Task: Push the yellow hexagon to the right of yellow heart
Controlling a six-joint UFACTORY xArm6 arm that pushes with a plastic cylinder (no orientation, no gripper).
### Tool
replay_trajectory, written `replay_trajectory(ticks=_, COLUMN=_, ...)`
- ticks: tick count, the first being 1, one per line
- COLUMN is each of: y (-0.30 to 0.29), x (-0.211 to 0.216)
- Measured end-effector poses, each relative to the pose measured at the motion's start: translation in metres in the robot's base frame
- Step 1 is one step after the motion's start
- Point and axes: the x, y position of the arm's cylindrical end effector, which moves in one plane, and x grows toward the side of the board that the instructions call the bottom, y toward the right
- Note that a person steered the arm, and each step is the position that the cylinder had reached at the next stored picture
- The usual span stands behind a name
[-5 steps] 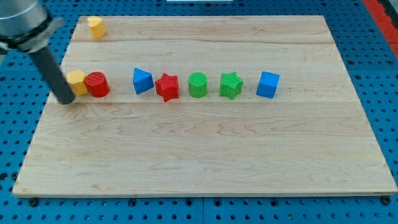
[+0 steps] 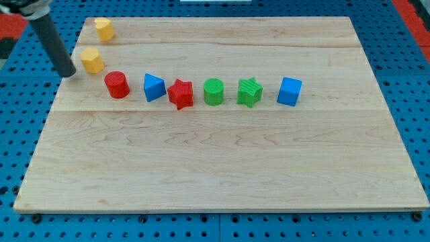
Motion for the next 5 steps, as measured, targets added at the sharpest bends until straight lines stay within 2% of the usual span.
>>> replay_trajectory(ticks=1, y=0.054, x=-0.017)
replay_trajectory(ticks=3, y=0.067, x=-0.024)
replay_trajectory(ticks=5, y=0.071, x=-0.075)
